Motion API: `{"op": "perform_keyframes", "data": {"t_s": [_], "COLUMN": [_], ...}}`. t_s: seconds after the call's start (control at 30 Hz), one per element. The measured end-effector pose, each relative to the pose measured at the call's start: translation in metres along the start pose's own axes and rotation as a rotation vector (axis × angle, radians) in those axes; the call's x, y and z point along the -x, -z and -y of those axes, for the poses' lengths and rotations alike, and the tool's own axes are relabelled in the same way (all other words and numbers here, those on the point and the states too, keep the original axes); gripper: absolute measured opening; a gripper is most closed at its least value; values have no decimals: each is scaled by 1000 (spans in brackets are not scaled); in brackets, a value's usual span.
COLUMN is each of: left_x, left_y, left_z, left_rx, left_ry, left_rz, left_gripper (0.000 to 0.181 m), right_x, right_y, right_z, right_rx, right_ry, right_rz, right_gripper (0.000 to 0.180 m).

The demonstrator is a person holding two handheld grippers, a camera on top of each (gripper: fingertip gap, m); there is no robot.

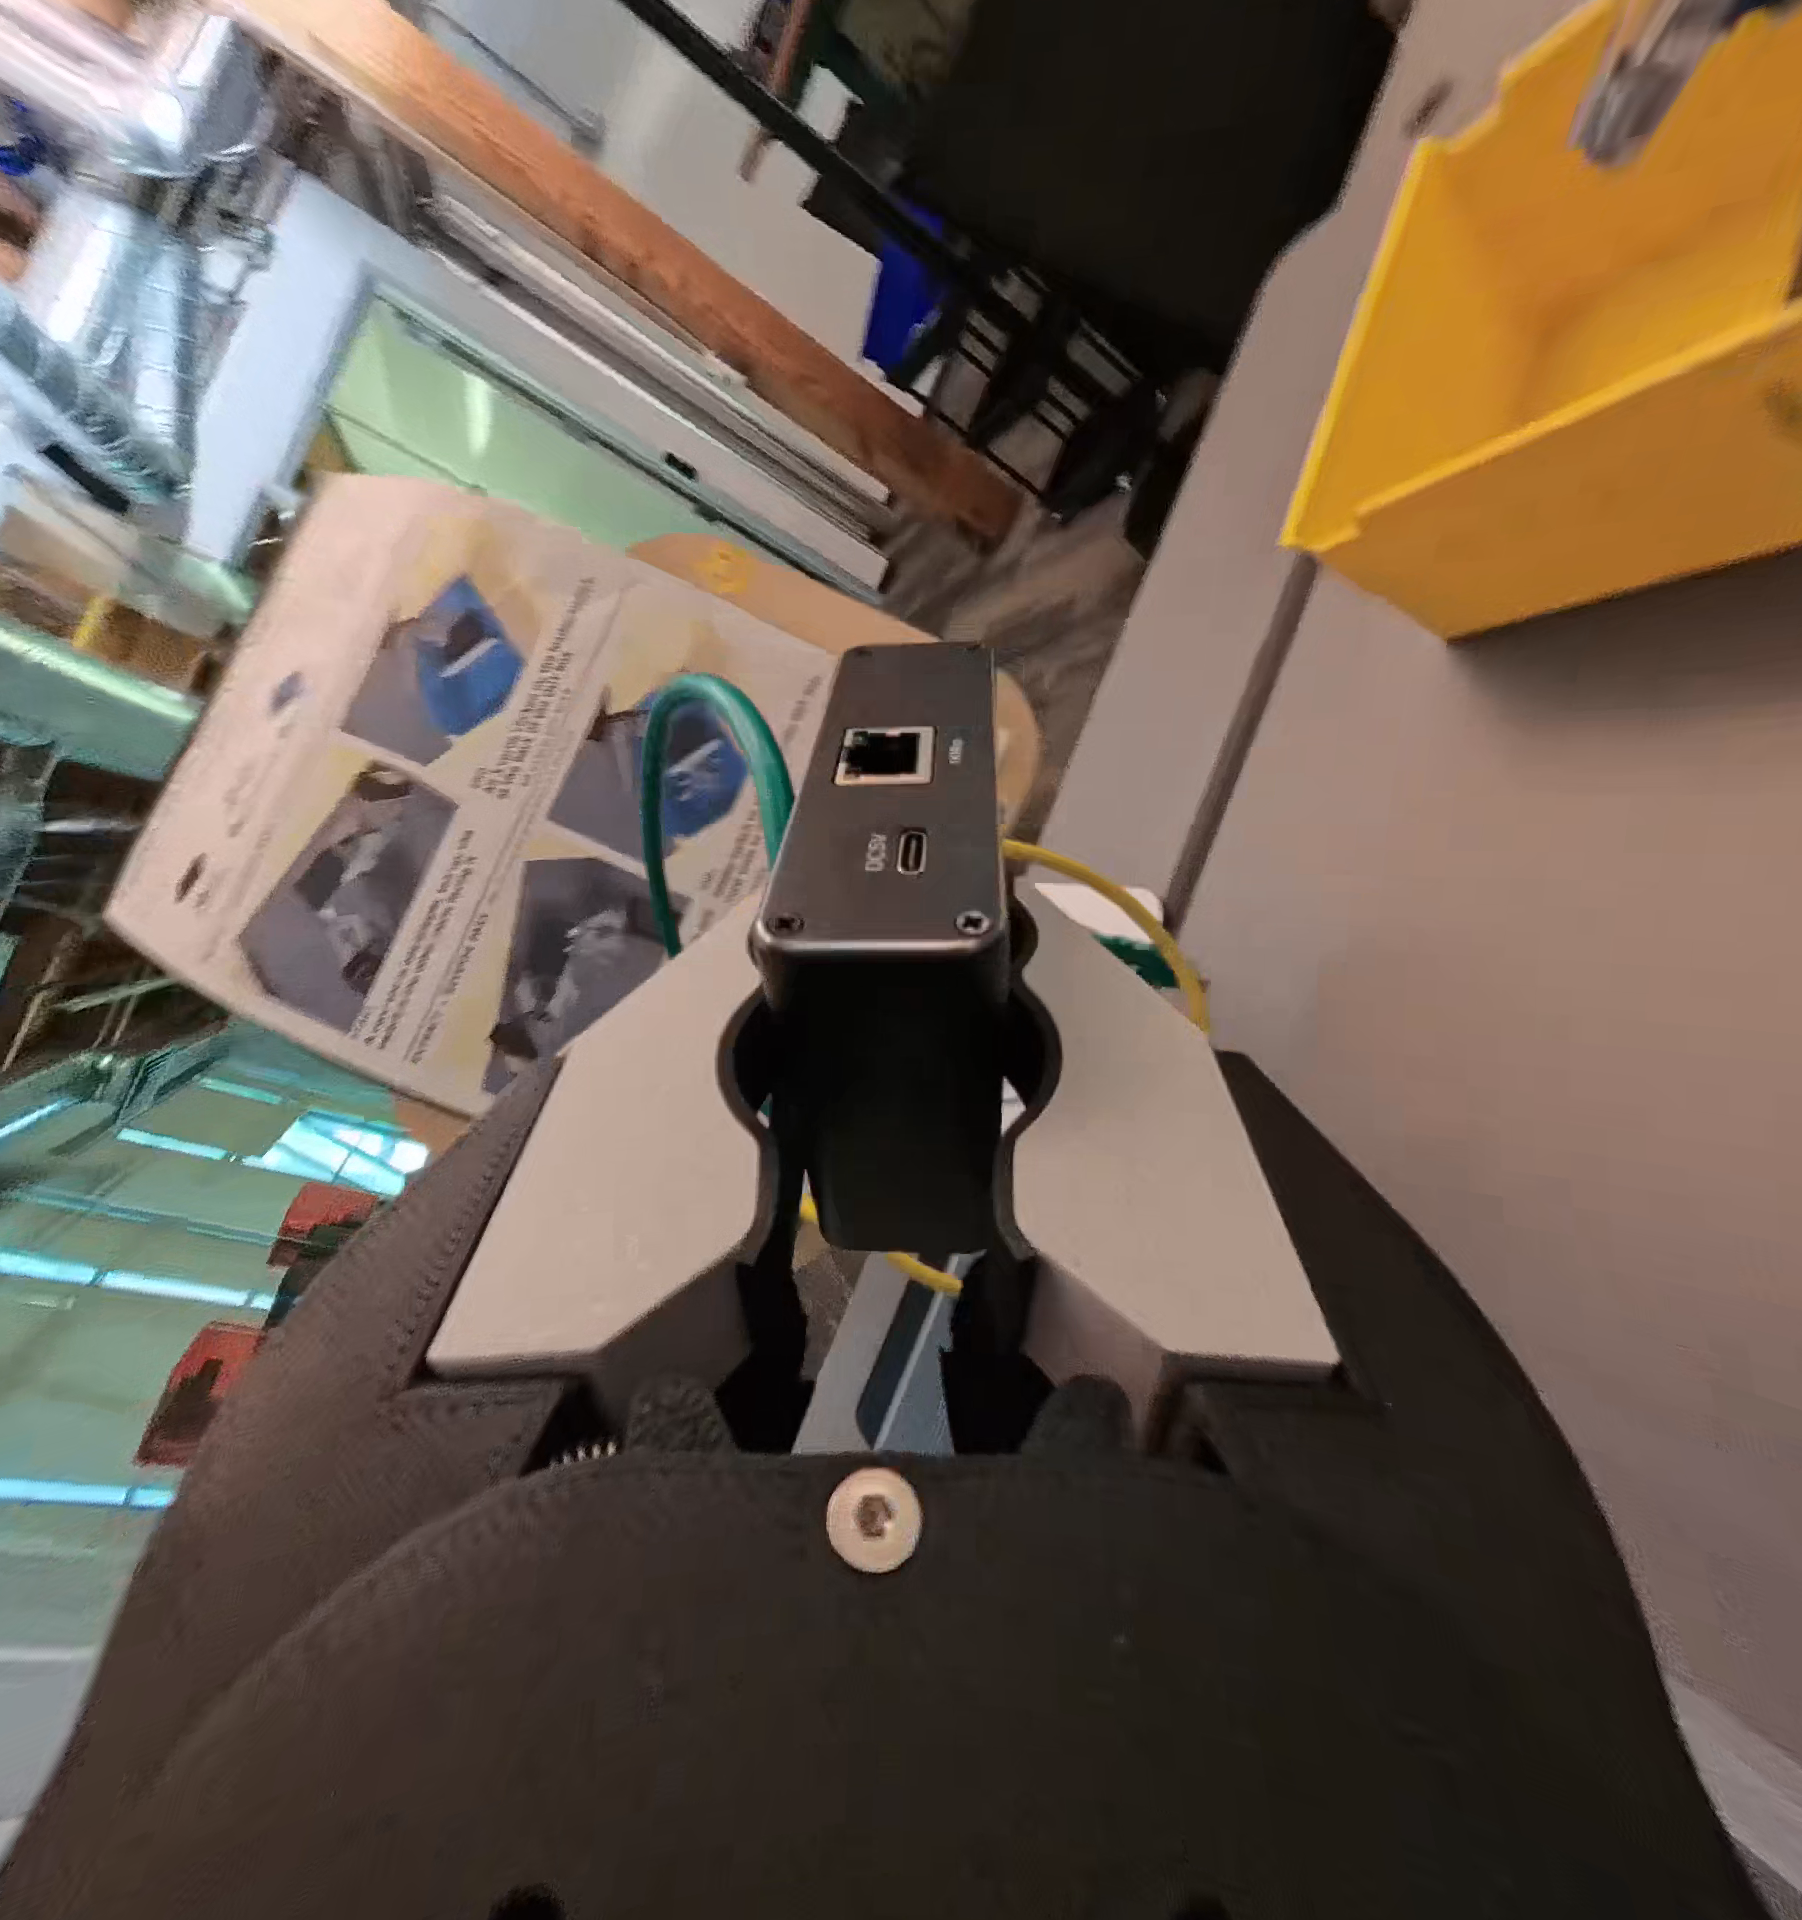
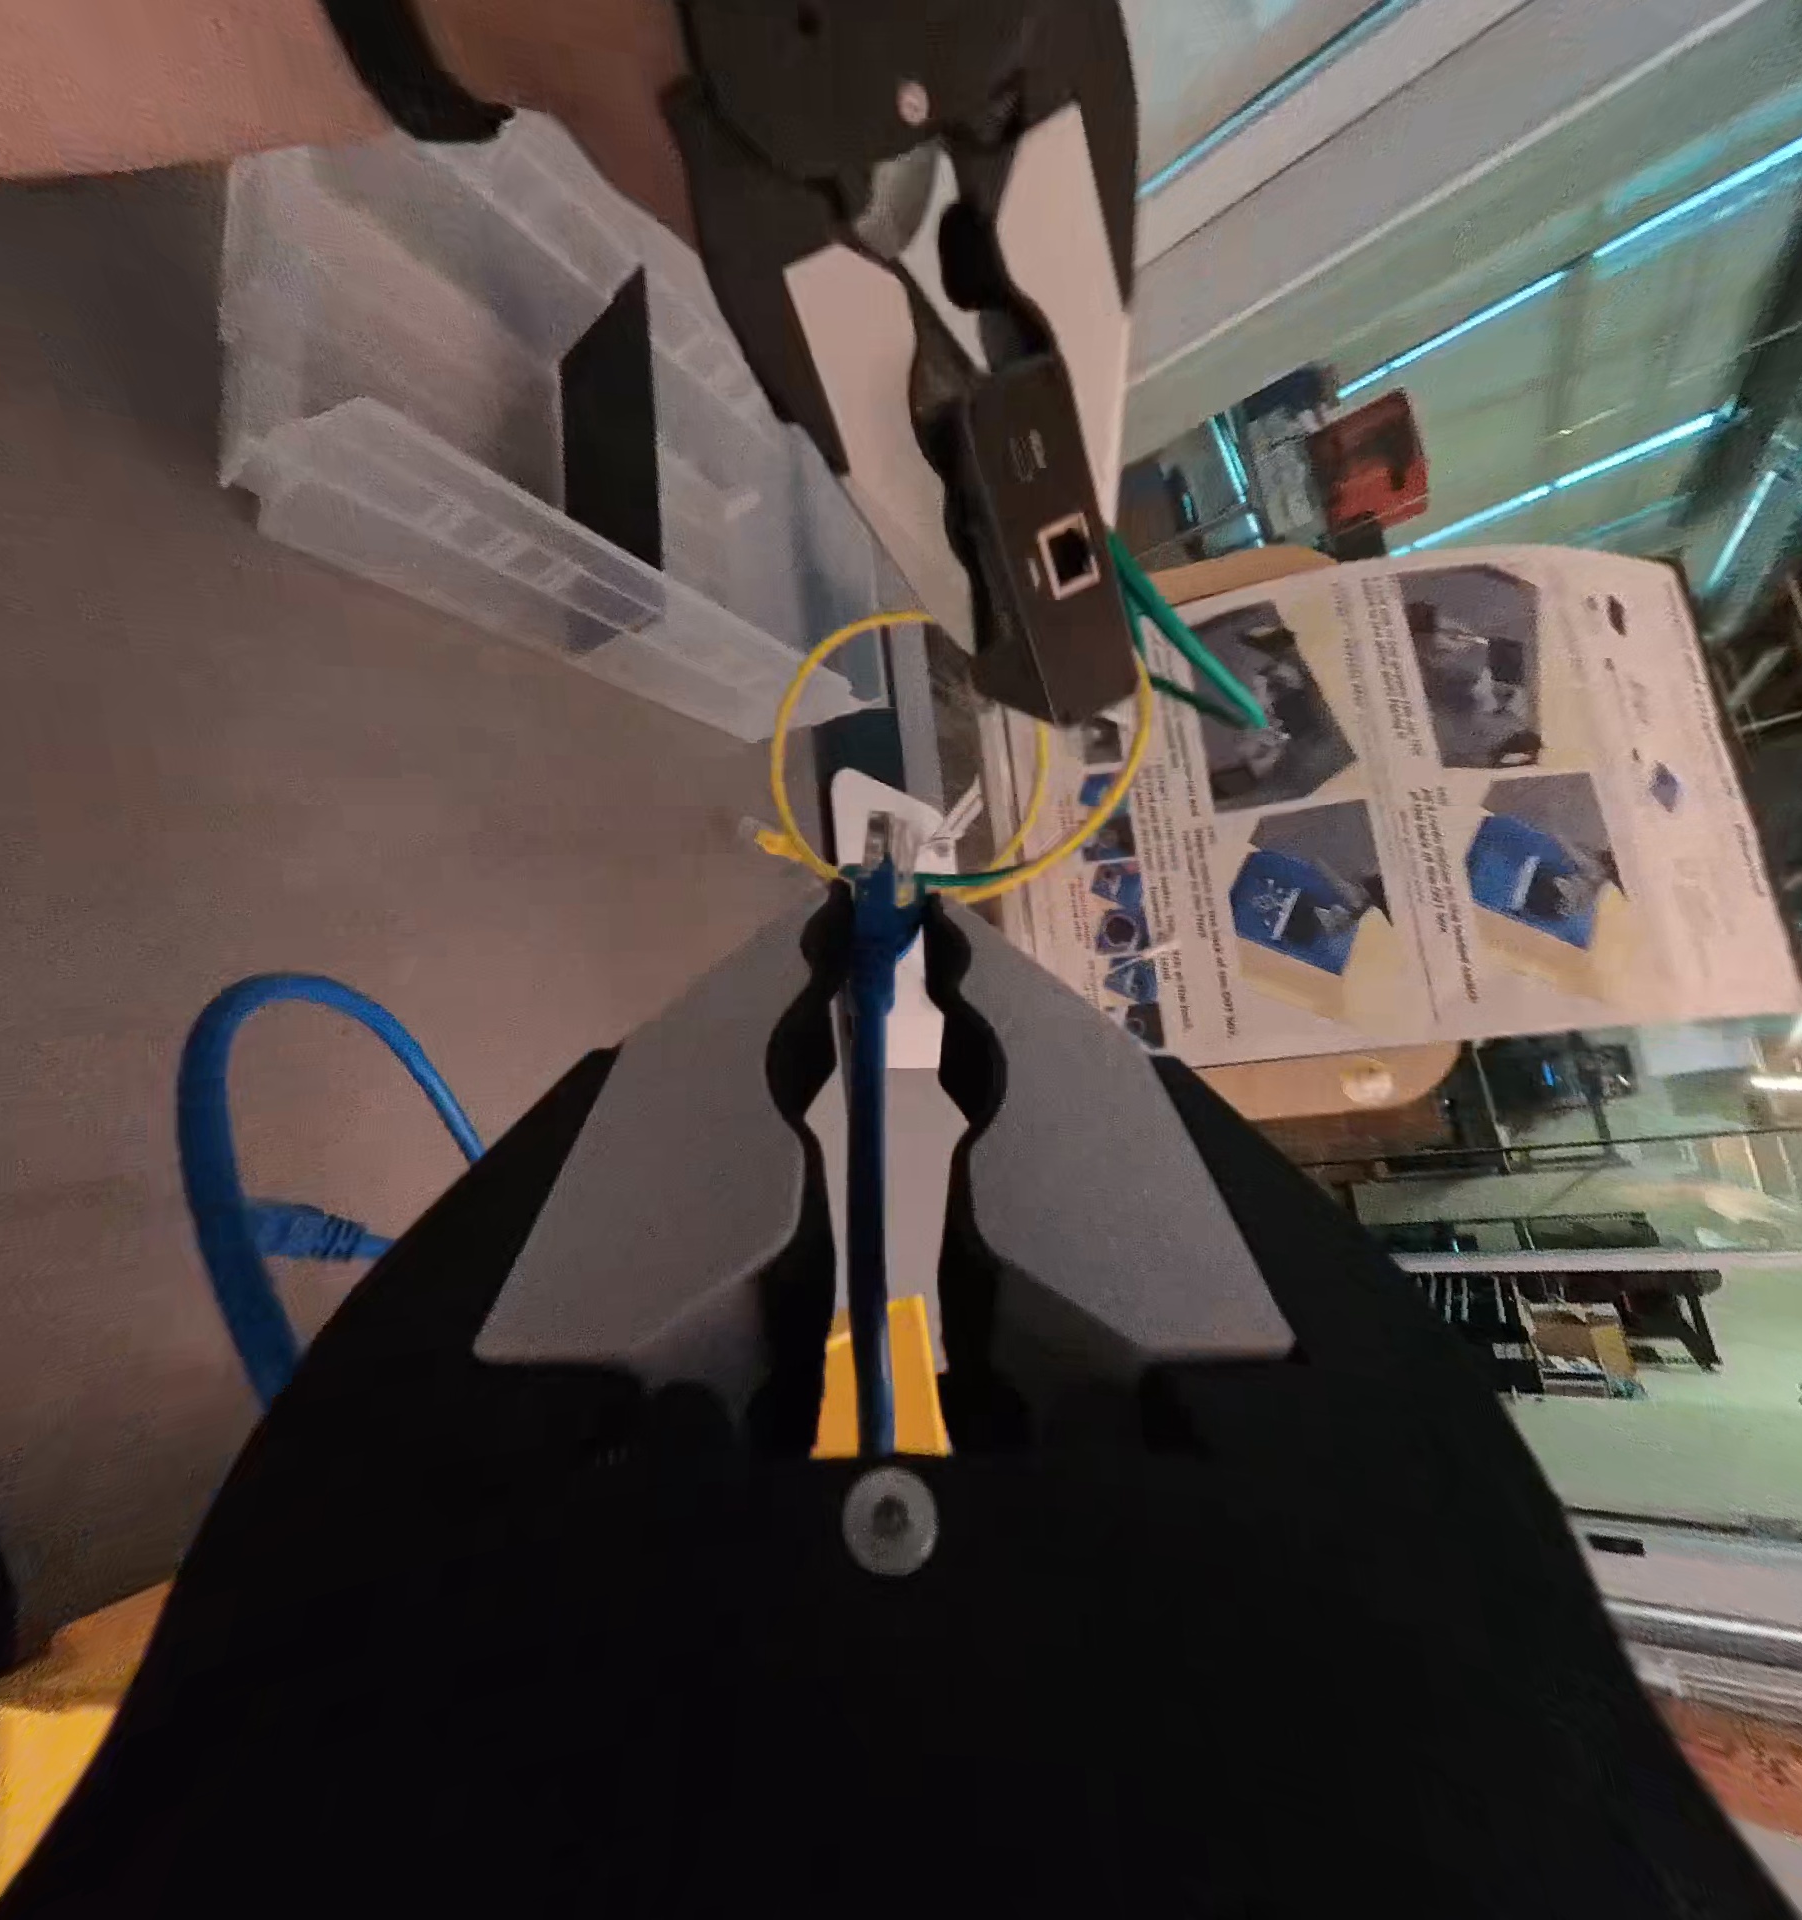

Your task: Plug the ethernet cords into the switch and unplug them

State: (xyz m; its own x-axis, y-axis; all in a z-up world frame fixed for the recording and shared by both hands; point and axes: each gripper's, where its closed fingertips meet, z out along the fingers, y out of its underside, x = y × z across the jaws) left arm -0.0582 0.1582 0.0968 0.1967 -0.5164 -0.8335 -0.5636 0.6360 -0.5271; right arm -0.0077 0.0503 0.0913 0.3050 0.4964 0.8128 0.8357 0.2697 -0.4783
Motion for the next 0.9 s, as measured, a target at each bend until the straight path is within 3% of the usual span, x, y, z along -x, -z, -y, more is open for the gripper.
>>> {"op": "perform_keyframes", "data": {"t_s": [0.17,0.33,0.6,0.7,0.8,0.9], "left_x": [32,30,10,3,-2,-7], "left_y": [26,34,24,17,13,9], "left_z": [10,23,40,39,40,41], "left_rx": [-72,-95,-106,-78,-73,-69], "left_ry": [92,75,30,1,-5,-11], "left_rz": [115,105,52,39,23,7], "left_gripper": [37,38,38,38,38,38], "right_x": [-62,-78,-2,21,84,104], "right_y": [42,92,82,75,76,70], "right_z": [-19,-70,-189,-187,-196,-206], "right_rx": [26,160,400,354,449,493], "right_ry": [-84,-163,-440,-579,-759,-913], "right_rz": [-331,-426,-7,125,447,546], "right_gripper": [13,12,14,15,18,31]}}
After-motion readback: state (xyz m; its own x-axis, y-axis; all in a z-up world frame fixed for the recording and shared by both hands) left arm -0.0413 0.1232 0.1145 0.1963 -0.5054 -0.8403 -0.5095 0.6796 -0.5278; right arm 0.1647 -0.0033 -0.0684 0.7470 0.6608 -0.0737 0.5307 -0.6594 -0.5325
